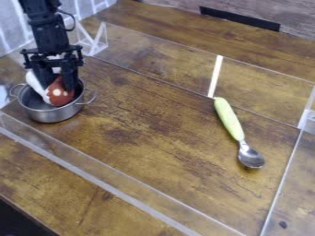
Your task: Remove the mushroom from the silver pot and put it on the table
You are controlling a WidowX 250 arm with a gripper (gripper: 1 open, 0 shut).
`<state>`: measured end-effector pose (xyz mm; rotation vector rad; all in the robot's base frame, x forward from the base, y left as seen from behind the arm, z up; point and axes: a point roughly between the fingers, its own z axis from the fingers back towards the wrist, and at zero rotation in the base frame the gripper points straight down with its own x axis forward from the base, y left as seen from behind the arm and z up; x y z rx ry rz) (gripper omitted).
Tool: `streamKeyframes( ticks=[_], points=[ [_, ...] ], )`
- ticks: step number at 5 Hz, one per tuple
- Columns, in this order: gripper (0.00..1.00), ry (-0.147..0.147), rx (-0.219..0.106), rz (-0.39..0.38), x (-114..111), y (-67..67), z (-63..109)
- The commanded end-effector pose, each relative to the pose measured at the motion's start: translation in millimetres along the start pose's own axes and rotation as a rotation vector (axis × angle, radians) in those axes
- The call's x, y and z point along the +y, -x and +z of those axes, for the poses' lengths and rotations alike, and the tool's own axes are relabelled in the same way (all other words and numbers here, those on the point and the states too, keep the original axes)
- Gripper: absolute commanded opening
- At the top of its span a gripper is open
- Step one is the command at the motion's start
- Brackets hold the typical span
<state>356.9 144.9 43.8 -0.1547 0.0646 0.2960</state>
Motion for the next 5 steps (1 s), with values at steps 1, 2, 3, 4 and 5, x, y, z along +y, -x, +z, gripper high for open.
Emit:
streamKeyframes(
  ticks=[1, 2, 3, 4, 5],
  points=[
    [0.0, 0.005, -0.065, 0.014, -11.8, 4.7, 32.2],
    [0.0, 0.029, -0.094, 0.049, -18.4, 11.4, 52.9],
    [0.0, 0.055, -0.121, 0.078, -28.2, 8.6, 73.8],
    [0.0, 0.089, -0.132, 0.087, -51.9, 7.2, 87.1],
    [0.0, 0.119, -0.116, 0.021, -98.3, 6.7, 93.5]
  ],
)
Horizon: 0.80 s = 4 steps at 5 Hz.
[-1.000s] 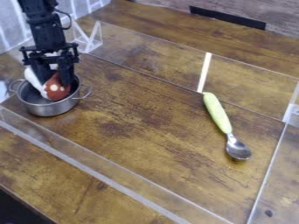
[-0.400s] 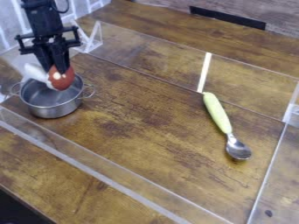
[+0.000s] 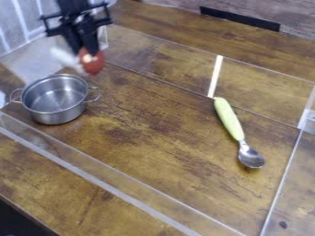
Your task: Remove the mushroom from the silver pot and put it on the table
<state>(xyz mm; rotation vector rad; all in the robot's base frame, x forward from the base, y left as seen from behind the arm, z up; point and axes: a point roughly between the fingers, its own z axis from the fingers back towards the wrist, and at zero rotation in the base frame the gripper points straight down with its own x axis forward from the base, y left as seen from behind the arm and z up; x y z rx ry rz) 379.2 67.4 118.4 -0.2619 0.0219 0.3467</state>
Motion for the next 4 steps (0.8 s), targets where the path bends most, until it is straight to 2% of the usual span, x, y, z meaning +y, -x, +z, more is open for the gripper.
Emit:
streamKeyframes(
  ticks=[1, 2, 3, 4],
  points=[
    [0.0, 0.024, -0.062, -0.09, -56.2, 6.5, 26.0],
    [0.0, 0.032, -0.033, -0.155, -82.1, 23.8, 20.5],
    [0.0, 0.03, -0.008, -0.192, -89.5, 50.7, 17.4],
    [0.0, 0.033, 0.015, -0.249, -96.5, 66.5, 3.1]
  ],
)
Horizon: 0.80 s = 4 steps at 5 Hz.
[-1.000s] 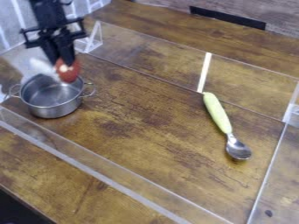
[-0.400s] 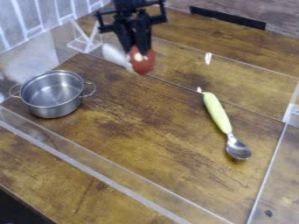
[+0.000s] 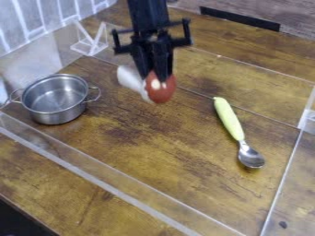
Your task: Remove the mushroom from the silver pot and put it on the table
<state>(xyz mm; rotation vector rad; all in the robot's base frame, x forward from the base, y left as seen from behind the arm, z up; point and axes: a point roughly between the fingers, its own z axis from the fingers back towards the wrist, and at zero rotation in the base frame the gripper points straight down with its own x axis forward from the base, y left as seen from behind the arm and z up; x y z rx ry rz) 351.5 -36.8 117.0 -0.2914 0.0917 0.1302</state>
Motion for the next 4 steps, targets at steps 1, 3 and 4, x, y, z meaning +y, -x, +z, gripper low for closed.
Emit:
streamKeyframes(
  ticks=[1, 3, 4],
  points=[
    [0.0, -0.005, -0.066, -0.103, -13.4, 13.4, 12.4],
    [0.0, -0.032, -0.041, -0.161, -5.5, 20.1, -24.3],
    [0.0, -0.035, -0.032, -0.166, -3.7, 20.5, -40.3]
  ],
)
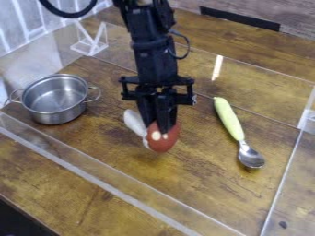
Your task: Remove the mushroom from the silver pot and put it on the table
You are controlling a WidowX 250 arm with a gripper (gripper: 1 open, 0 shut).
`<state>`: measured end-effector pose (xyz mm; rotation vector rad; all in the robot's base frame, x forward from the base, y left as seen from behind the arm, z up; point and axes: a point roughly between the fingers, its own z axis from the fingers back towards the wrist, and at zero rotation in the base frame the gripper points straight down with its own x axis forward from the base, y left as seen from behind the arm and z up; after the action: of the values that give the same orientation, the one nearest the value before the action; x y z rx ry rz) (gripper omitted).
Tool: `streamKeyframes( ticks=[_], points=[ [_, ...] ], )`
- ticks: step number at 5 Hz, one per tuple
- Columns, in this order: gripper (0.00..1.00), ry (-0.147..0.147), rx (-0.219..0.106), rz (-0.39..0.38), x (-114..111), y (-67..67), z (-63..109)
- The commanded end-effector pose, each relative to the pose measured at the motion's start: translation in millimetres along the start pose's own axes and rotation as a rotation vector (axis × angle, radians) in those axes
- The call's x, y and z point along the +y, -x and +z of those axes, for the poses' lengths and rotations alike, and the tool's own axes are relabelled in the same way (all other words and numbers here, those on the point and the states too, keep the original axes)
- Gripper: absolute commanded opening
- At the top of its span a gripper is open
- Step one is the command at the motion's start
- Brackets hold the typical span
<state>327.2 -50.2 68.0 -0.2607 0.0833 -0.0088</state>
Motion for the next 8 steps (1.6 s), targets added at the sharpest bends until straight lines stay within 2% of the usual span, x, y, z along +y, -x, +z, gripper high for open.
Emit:
streamKeyframes(
  ticks=[1, 2, 4, 5, 6, 7, 8],
  points=[
    [0.0, 0.0, -0.042, -0.026, -0.6, -0.5, -0.3],
    [0.0, 0.005, -0.051, -0.019, 7.4, -1.4, -10.2],
    [0.0, -0.01, -0.058, -0.086, 10.9, -5.5, -5.4],
    [0.0, -0.015, -0.062, -0.104, 22.3, -11.7, 3.9],
    [1.0, -0.009, -0.063, -0.112, 31.5, -15.2, 11.6],
    [1.0, -0.037, -0.06, -0.153, 41.4, -16.4, 24.1],
    [1.0, -0.066, -0.083, -0.124, 35.3, -16.1, 46.0]
  ],
)
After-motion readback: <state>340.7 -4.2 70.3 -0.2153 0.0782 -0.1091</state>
